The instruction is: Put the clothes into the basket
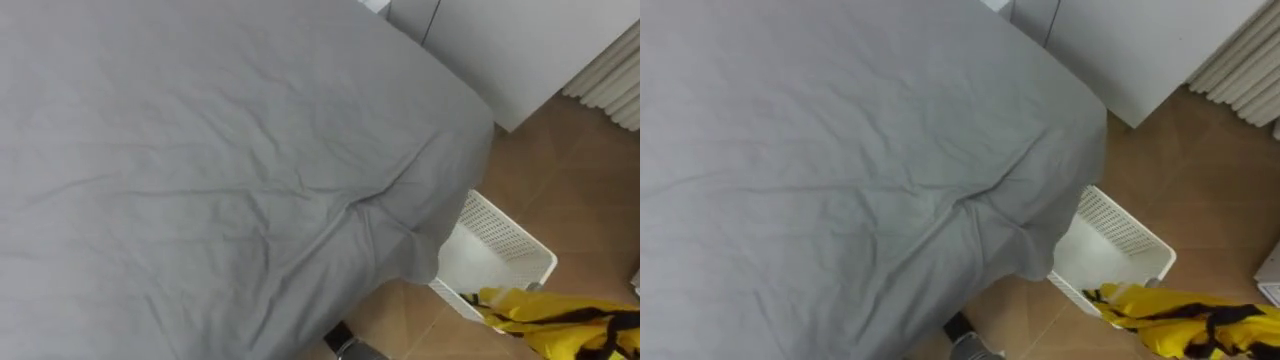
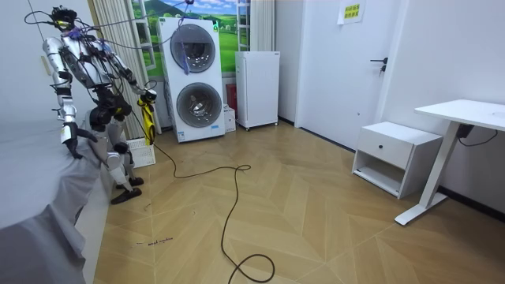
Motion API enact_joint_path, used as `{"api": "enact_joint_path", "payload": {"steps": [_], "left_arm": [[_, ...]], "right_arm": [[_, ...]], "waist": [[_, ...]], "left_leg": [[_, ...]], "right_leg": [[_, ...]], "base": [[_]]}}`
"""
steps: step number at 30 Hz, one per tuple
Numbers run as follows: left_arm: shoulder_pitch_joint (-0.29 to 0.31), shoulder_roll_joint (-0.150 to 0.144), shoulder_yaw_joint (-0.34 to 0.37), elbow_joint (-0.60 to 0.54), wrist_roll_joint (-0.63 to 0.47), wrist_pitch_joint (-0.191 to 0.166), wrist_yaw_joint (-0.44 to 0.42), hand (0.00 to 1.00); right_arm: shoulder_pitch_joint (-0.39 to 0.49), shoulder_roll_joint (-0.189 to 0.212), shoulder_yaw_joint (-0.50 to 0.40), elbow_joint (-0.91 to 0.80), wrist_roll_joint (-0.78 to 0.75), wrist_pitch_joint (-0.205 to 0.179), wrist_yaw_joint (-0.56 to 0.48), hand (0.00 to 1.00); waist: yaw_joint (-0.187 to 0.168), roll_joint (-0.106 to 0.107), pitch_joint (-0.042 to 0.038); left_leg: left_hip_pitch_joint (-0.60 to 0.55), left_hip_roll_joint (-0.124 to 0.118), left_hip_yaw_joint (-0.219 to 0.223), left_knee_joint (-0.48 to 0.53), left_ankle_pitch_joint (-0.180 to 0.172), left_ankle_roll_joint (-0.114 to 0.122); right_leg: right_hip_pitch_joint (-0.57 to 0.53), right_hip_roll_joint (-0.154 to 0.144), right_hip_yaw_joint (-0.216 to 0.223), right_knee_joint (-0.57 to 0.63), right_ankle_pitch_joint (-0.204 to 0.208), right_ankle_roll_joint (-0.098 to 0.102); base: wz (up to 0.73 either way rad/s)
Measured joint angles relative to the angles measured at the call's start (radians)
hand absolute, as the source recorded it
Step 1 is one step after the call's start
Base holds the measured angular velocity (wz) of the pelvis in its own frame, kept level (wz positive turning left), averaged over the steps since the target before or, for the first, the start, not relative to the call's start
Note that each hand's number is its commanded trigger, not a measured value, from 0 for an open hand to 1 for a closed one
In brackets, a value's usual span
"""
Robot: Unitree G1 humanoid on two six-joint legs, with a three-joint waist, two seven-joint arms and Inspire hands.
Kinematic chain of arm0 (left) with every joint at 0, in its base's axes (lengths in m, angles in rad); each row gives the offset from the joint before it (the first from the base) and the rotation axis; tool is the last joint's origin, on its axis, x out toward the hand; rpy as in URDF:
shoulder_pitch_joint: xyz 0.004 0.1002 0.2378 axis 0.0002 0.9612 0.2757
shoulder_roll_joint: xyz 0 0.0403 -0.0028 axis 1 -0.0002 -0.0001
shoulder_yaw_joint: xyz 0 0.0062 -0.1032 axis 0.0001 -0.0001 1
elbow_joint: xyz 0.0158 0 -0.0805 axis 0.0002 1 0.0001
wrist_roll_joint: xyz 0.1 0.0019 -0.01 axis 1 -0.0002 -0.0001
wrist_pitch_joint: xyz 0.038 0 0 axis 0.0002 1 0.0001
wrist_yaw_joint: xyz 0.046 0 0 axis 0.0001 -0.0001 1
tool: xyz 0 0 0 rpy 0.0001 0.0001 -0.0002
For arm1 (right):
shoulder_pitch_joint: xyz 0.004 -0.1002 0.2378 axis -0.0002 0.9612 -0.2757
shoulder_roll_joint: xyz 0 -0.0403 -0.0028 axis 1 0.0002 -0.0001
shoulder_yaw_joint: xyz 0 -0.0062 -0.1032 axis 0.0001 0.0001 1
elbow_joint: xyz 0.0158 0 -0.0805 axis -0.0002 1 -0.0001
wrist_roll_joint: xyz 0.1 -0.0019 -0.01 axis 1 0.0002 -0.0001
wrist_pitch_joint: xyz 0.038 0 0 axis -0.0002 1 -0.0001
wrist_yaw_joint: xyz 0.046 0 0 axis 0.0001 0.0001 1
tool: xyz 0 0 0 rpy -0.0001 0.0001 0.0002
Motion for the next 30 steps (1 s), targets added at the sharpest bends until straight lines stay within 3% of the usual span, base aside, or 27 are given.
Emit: {"api": "enact_joint_path", "payload": {"steps": [5,10,16,17,18,19,23,30], "left_arm": [[-0.048,0.002,-0.018,0.028,-0.063,-0.006,0.003,0.0],[-0.076,0.011,-0.061,0.033,-0.075,-0.011,0.009,0.0],[-0.08,0.012,-0.084,0.041,-0.097,-0.04,0.025,0.0],[-0.08,0.013,-0.099,0.041,-0.106,-0.044,0.032,0.0],[-0.08,0.013,-0.102,0.041,-0.114,-0.046,0.035,0.0],[-0.08,0.013,-0.103,0.041,-0.114,-0.047,0.036,0.0],[-0.081,0.015,-0.107,0.041,-0.114,-0.049,0.036,0.0],[-0.081,0.038,-0.11,0.041,-0.135,-0.076,0.038,0.0]], "right_arm": [[-0.059,-0.016,0.004,0.041,-0.001,-0.01,-0.002,1.0],[-0.098,-0.016,0.054,0.038,-0.01,-0.029,-0.02,1.0],[-0.105,-0.016,0.094,0.027,-0.04,-0.038,-0.032,1.0],[-0.106,-0.016,0.107,0.026,-0.04,-0.037,-0.035,0.8],[-0.107,-0.016,0.12,0.026,-0.042,-0.037,-0.037,0.36],[-0.113,-0.016,0.126,0.025,-0.045,-0.036,-0.037,0.01],[-0.115,-0.016,0.157,-0.034,-0.078,-0.027,-0.039,0.0],[-0.116,-0.002,0.227,-0.034,-0.076,-0.028,-0.038,0.0]], "waist": [[0.018,0.025,-0.0038],[0.029,0.028,-0.0039],[0.048,0.028,-0.0043],[0.051,0.028,-0.0045],[0.053,0.028,-0.0046],[0.054,0.028,-0.0047],[0.055,0.026,-0.0053],[0.062,0.018,-0.0069]], "left_leg": [[-0.045,-0.005,0.003,0.007,0.005,0.009],[-0.087,-0.005,0.003,0.039,-0.001,0.015],[-0.098,-0.004,-0.003,0.045,0.0,0.015],[-0.098,-0.004,-0.005,0.045,0.0,0.015],[-0.099,-0.004,-0.007,0.046,0.0,0.015],[-0.099,-0.004,-0.007,0.046,0.0,0.015],[-0.102,-0.004,-0.014,0.047,0.0,0.015],[-0.103,-0.003,-0.064,0.053,0.002,0.016]], "right_leg": [[-0.046,-0.006,-0.004,0.019,0.0,0.001],[-0.099,-0.007,-0.005,0.073,-0.019,0.004],[-0.11,-0.011,-0.008,0.084,-0.024,0.007],[-0.11,-0.012,-0.011,0.084,-0.024,0.007],[-0.11,-0.014,-0.014,0.084,-0.024,0.007],[-0.11,-0.014,-0.016,0.084,-0.024,0.007],[-0.11,-0.016,-0.026,0.083,-0.023,0.006],[-0.082,-0.022,-0.051,0.063,-0.021,-0.002]], "base": [[-0.01],[0.07],[0.01],[0.04],[0.04],[0.03],[0.02],[0.15]]}}
